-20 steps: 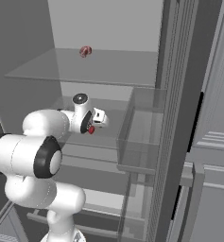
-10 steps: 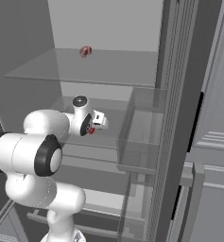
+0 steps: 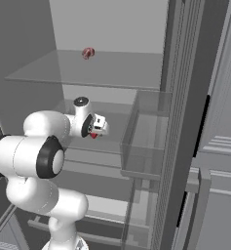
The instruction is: Take the strawberry from the fridge and place it on top of the pancake, located on the dining counter.
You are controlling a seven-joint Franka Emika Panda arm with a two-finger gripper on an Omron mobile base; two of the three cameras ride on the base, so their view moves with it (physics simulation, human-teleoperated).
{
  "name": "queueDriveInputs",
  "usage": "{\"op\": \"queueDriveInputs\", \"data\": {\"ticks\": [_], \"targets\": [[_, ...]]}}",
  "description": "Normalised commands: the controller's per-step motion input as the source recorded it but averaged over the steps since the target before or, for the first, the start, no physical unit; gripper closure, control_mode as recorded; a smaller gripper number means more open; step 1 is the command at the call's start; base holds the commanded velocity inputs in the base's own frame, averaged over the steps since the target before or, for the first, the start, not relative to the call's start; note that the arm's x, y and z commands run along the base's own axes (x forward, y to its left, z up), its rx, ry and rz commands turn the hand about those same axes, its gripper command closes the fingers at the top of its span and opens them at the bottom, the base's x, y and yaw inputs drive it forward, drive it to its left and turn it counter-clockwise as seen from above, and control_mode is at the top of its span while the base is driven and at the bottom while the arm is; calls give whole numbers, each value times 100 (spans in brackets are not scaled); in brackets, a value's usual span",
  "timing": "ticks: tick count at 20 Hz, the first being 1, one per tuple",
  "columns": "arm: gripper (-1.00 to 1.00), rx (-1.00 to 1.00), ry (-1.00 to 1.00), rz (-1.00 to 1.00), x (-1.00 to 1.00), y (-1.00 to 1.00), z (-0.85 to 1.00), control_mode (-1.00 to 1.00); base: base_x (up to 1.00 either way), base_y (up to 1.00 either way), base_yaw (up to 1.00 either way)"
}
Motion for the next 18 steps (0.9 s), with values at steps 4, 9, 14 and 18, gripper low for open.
{"op": "queueDriveInputs", "data": {"ticks": [4,9,14,18], "targets": [[-100,0,0,0,0,0,0,-100,0,0,0],[-100,0,0,0,0,0,-27,-100,0,0,0],[-100,0,-1,0,0,0,-31,-100,0,0,0],[-100,0,-3,0,0,0,-4,-100,0,0,0]]}}
